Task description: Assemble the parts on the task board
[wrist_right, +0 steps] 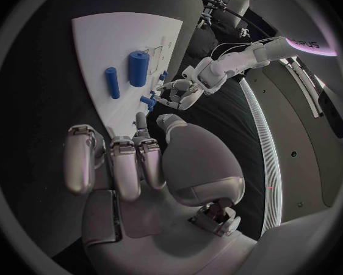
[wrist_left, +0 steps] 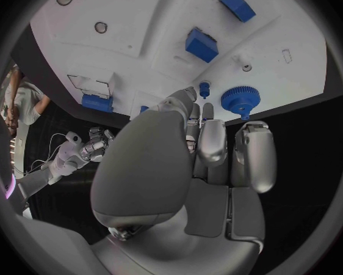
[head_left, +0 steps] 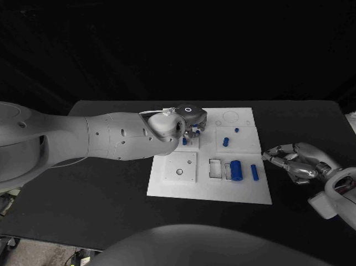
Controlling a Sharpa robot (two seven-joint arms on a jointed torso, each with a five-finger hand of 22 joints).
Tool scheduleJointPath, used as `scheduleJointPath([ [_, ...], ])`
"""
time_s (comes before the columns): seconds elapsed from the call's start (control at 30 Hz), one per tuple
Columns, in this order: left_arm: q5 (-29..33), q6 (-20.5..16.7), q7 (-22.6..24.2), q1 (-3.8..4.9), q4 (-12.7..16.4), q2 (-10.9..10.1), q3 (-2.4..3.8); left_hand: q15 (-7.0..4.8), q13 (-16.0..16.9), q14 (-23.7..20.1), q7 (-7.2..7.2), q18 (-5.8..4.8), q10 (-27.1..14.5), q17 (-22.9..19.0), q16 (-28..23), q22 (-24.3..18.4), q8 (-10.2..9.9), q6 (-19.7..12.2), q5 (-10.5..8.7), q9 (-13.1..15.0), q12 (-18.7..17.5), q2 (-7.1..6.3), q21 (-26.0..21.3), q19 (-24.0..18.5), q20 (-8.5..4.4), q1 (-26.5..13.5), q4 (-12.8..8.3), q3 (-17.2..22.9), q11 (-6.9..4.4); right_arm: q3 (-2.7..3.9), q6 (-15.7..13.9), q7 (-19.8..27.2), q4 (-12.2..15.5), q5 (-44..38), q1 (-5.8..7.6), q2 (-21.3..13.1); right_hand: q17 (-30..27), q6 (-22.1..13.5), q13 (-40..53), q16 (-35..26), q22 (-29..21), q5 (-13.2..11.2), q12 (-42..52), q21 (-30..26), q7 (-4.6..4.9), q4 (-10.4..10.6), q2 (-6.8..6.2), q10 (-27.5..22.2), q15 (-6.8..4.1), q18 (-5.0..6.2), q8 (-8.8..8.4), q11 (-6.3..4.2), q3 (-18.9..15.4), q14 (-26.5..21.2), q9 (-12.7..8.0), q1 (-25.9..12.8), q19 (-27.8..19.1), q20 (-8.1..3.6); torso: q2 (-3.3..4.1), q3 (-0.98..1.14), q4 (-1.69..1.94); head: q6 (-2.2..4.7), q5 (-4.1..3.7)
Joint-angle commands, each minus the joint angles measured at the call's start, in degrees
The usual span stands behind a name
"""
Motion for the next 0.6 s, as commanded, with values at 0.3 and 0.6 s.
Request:
scheduleJointPath([
  [0.3, 0.31, -0.56, -0.66, -0.15, -0.68, 0.49, 0.05, 0.13, -0.36, 1.68, -0.13, -0.35, 0.59, -0.23, -0.26, 11.69, -0.57, -0.48, 0.83, -0.38, 0.14, 0.55, -0.54, 2.41, -0.02, 0.09, -0.10, 1.35, 0.34, 0.00, 1.30, 0.01, -0.02, -0.63, -0.04, 0.07, 15.09, 0.10, 15.07, 0.20, 10.74, -0.04, 0.16, -0.10, -0.30, 0.05, -0.15, 5.97, -0.28, -0.19, 0.33, -0.43, 0.47, 6.08, -0.08, 0.30, 0.17, 0.03, 0.02, 0.01, -0.01, 0.00, 0.01],
  [0.6, 0.27, -0.52, -1.27, -0.22, -1.37, 0.77, 0.05, 0.28, -0.60, 1.78, -1.26, -0.35, 0.90, -0.53, -0.29, 11.70, -0.67, -0.45, 1.18, -0.55, 0.27, 0.46, -0.59, 2.46, 0.07, -0.11, -0.21, 2.09, 0.68, 0.00, 1.14, -0.15, -0.02, -0.64, -0.04, -0.26, 15.09, 0.11, 15.07, 0.20, 10.74, -0.02, 0.16, -0.11, -0.31, 0.03, -0.16, 5.97, -0.28, -0.19, 0.34, -0.43, 0.49, 6.08, -0.08, 0.33, 0.16, 0.03, -0.01, 0.00, -0.03, 0.00, 0.07],
])
